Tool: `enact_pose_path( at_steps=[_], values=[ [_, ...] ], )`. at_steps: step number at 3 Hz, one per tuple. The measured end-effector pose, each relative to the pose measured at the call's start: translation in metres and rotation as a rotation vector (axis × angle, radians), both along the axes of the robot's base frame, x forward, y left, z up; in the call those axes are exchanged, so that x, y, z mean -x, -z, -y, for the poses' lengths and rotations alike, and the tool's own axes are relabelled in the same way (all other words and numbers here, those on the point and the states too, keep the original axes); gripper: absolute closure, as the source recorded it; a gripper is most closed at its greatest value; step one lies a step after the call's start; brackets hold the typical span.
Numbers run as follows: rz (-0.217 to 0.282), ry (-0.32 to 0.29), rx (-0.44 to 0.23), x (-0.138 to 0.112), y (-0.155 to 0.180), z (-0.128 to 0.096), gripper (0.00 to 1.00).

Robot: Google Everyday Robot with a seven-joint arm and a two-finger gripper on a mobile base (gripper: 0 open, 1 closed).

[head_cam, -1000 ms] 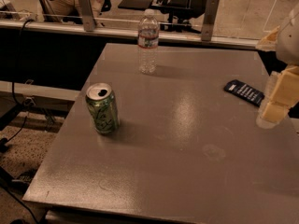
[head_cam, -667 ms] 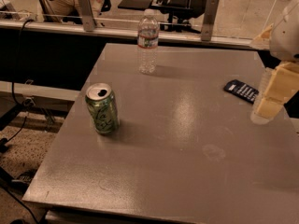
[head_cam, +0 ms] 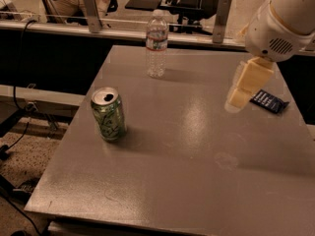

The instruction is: Move water bottle near green can

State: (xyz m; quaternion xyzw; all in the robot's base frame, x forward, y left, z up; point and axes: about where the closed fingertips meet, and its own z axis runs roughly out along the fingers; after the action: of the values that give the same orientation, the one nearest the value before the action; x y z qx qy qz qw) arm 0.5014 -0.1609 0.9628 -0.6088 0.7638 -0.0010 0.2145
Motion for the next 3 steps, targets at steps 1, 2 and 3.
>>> enact_pose_path(
  at_steps=[1, 2, 3],
  values=[
    [0.041, 0.03, -0.087, -0.042, 0.008, -0.021, 0.0],
    [0.064, 0.066, -0.18, -0.083, 0.011, -0.039, 0.0],
    [0.073, 0.103, -0.249, -0.121, 0.012, -0.057, 0.0]
  ],
)
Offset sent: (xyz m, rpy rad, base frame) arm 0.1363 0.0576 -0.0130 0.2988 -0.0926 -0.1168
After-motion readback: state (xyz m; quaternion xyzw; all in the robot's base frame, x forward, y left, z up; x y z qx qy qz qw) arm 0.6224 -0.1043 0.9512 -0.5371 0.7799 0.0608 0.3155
